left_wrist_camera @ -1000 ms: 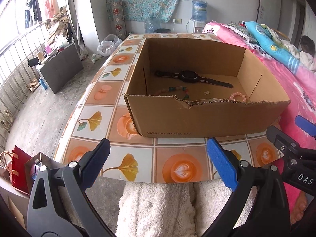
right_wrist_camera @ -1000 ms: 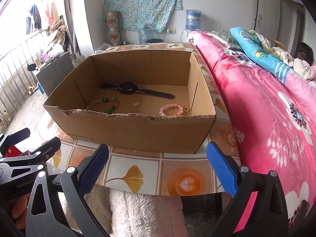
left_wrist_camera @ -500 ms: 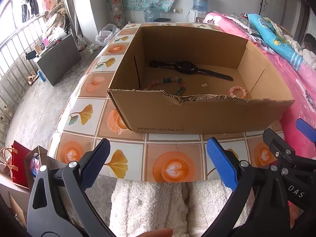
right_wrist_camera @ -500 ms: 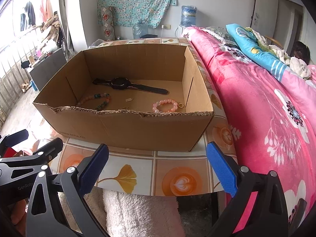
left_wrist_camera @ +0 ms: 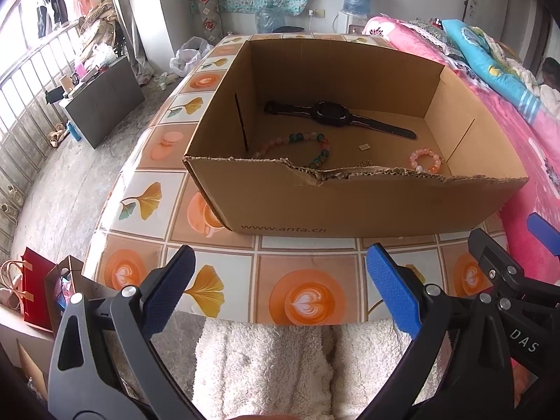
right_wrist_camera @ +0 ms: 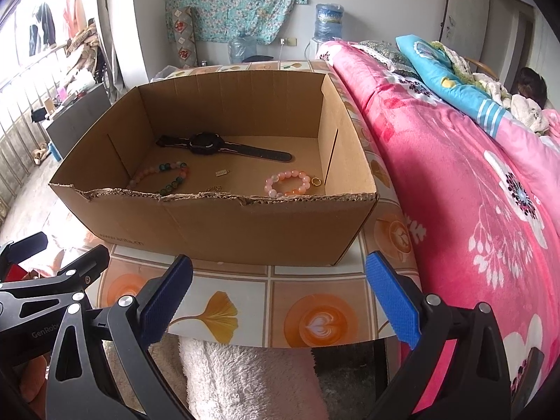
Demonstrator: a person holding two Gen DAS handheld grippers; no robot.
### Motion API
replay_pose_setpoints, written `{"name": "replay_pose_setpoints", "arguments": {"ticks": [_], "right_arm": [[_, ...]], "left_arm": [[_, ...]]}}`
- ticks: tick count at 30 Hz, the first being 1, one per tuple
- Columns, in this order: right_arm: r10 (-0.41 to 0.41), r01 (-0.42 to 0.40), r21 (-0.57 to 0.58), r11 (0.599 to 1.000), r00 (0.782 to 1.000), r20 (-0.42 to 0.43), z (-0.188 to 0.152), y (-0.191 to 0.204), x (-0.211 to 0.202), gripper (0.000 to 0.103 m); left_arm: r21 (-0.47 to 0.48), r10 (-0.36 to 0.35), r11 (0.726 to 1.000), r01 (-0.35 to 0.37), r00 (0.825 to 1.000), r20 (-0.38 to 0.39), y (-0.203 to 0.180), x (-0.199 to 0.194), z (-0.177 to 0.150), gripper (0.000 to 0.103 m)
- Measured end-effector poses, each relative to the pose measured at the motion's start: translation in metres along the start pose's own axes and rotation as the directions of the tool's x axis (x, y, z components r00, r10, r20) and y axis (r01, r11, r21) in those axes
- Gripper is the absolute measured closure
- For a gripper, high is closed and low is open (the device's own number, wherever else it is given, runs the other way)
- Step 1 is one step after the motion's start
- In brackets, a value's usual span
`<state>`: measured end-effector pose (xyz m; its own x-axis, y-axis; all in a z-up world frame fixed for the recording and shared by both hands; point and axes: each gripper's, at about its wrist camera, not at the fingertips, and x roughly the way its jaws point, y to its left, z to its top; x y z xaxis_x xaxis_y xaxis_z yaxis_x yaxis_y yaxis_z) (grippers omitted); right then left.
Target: Organize jewelry
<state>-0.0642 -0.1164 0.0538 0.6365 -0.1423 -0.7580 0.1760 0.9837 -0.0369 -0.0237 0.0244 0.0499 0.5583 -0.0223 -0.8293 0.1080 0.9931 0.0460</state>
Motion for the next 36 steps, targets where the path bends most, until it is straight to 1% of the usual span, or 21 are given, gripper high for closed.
{"name": "replay_pose_setpoints", "arguments": {"ticks": [36], "right_arm": [[-0.039, 0.039, 0.008, 0.999, 0.999, -0.007, 0.0025, -0.0008, 0.0013, 0.006]], "left_arm": [[-0.007, -0.024, 1.000, 0.024, 1.000, -0.019, -0.0014, 0.0063, 0.0042, 0.008]]}}
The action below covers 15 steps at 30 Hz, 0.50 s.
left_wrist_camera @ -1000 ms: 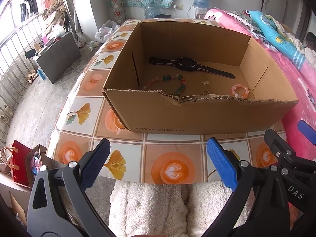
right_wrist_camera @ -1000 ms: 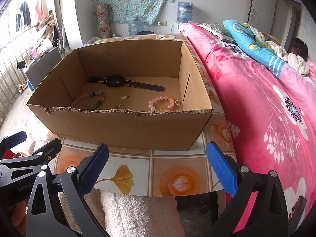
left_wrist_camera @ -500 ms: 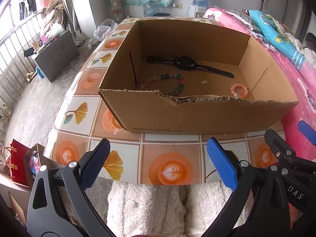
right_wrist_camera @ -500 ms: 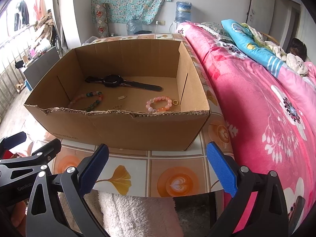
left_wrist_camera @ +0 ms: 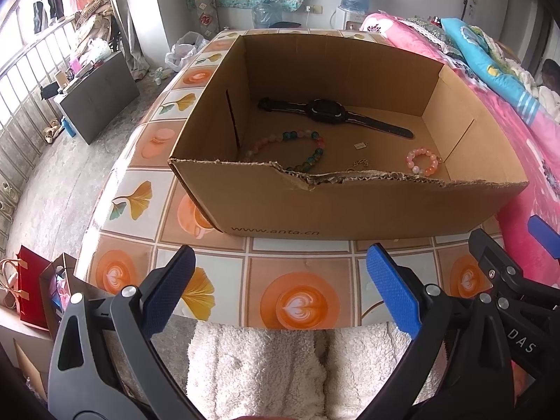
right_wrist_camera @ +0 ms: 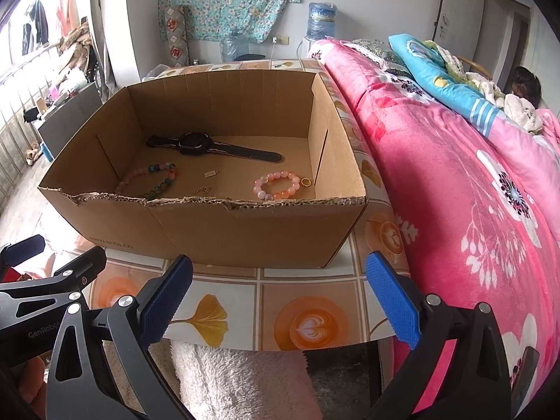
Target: Organize jewelry
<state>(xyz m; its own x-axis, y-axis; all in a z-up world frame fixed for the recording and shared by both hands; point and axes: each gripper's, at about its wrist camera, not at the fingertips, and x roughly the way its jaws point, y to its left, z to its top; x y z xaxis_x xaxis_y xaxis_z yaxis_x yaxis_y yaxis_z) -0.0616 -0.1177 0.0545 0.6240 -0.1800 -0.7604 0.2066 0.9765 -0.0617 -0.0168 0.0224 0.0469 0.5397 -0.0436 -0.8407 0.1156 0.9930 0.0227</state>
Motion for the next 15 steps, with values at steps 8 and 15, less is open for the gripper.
{"name": "replay_pose_setpoints", "arguments": {"ticks": [8, 15], "right_arm": [[0.002, -0.002, 0.003, 1.000, 1.000, -0.004, 0.0001, -0.0005, 0.0003, 0.007], [0.000, 0.000, 0.002, 1.000, 1.000, -0.005, 0.0002, 0.0002, 0.0005, 0.007]], "left_arm": [[0.000, -0.001, 1.000, 0.001, 1.000, -0.001, -0.0001, 0.0000, 0.0002, 0.008], [-0.003, -0.003, 1.000, 0.003, 1.000, -0.002, 0.0005, 0.0012, -0.0002, 0.008]]}}
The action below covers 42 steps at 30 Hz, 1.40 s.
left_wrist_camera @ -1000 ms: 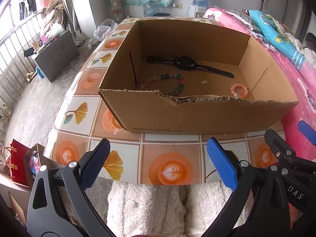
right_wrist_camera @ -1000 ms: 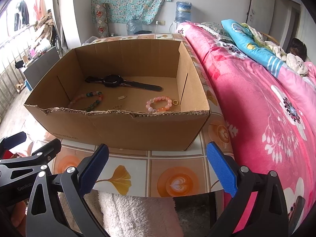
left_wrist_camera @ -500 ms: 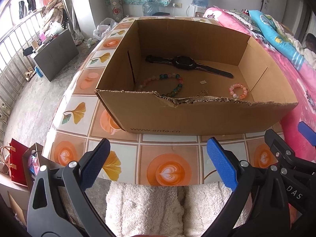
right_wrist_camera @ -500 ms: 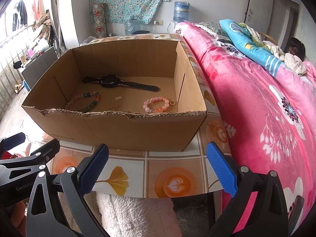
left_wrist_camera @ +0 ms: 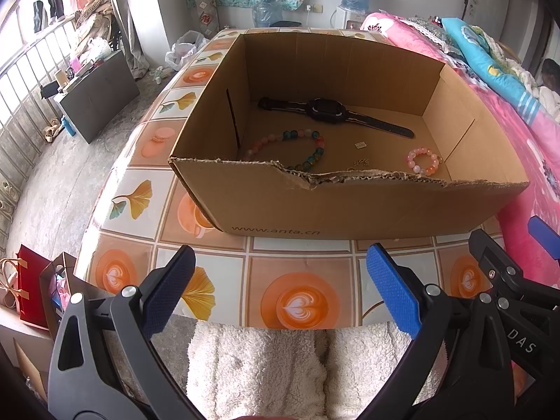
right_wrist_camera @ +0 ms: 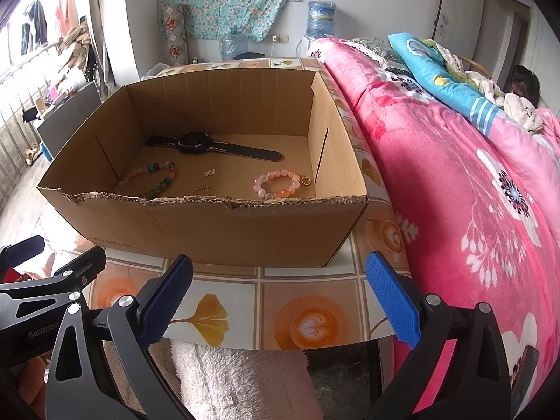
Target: Organize jewelry
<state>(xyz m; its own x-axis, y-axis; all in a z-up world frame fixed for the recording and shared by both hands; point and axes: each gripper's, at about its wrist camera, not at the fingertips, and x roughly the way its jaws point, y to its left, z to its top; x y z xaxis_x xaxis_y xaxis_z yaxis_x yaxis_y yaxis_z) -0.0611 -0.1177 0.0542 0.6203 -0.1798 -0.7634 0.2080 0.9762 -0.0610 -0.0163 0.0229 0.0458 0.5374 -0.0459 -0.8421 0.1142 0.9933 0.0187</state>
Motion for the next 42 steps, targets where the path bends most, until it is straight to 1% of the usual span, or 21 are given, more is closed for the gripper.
{"name": "replay_pose_setpoints", "arguments": {"ticks": [42], "right_arm": [[-0.003, 0.003, 0.005, 1.000, 1.000, 0.000, -0.0003, -0.0015, -0.0031, 0.007]], "left_arm": [[-0.002, -0.002, 1.000, 0.002, 1.000, -0.002, 0.0033, -0.0015, 0.0008, 0.008]]}}
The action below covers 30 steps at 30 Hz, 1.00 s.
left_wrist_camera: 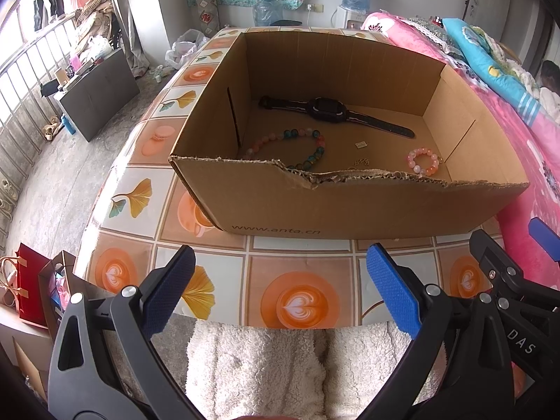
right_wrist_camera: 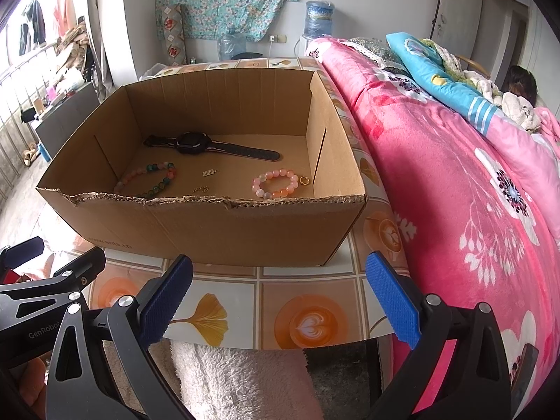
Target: Organize jewelry
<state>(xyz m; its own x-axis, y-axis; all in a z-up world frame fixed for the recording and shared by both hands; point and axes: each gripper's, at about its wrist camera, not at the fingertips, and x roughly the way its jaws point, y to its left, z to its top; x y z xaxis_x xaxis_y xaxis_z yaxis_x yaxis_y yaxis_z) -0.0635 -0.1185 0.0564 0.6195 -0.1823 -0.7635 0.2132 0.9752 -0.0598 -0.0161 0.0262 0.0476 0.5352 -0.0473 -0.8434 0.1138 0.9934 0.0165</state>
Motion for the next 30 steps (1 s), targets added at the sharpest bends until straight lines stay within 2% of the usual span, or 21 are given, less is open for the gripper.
{"name": "replay_pose_setpoints", "arguments": {"ticks": [30], "right_arm": [[-0.002, 0.002, 0.001, 1.000, 1.000, -0.001, -0.0005, -0.0006, -0.0006, 0.007]], "left_arm": [[-0.001, 0.001, 1.000, -0.001, 1.000, -0.001, 0.0002, -0.0003, 0.0001, 0.008]]}}
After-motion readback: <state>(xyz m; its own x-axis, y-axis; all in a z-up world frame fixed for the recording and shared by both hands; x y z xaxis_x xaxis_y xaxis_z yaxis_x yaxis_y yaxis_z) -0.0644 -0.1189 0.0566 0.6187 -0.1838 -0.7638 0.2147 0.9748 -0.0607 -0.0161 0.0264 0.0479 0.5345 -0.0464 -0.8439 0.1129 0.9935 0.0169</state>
